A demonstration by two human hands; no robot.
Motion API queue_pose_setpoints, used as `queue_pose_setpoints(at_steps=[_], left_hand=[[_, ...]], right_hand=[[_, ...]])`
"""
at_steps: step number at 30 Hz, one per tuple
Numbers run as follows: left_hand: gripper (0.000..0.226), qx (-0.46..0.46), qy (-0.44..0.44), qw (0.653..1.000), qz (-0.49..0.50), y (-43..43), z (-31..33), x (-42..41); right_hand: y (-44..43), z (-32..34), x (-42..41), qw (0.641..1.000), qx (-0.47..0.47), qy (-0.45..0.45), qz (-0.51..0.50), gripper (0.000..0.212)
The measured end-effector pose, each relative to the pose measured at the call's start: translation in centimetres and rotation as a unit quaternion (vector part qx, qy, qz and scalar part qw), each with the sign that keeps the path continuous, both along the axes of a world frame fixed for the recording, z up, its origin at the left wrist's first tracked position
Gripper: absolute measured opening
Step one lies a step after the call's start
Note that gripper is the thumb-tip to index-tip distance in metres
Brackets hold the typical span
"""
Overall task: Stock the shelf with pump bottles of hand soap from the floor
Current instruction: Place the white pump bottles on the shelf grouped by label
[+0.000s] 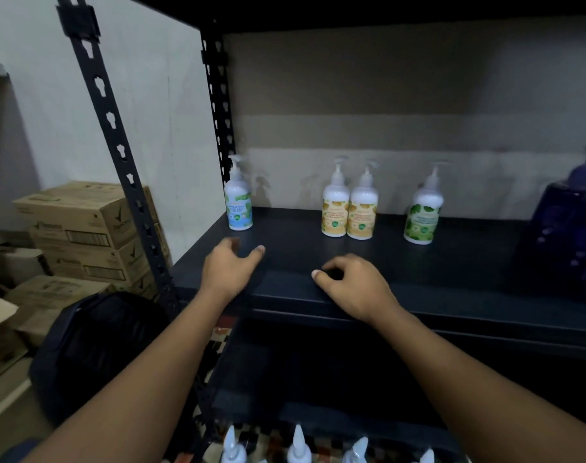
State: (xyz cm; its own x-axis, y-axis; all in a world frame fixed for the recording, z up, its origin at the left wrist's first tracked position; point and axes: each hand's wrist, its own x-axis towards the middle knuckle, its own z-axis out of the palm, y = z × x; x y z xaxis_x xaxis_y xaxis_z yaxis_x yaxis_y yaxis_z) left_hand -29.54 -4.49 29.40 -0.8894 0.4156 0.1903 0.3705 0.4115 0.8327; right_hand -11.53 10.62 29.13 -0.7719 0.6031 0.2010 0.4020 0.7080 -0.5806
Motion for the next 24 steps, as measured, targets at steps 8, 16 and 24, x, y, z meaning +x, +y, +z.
queue_pose_setpoints(at_steps=[8,16,24], left_hand=[[0.017,0.188,-0.069,0.974,-0.105,-3.8,-2.7,15.3],[0.020,0.064,-0.147,0.949,-0.273,-2.2,-6.6,27.3],[0.026,-0.084,-0.176,0.908,-0.370,4.4,-12.3,34.2]], right_hand=[[-3.1,-1.7,13.1,0.997,-0.029,0.056,0.050,0.020],[-1.3,-5.2,27.4,0.988,-0.128,0.051,-0.065,0.013],[4.0,-11.5,37.9,0.953,-0.215,0.006,-0.215,0.020]])
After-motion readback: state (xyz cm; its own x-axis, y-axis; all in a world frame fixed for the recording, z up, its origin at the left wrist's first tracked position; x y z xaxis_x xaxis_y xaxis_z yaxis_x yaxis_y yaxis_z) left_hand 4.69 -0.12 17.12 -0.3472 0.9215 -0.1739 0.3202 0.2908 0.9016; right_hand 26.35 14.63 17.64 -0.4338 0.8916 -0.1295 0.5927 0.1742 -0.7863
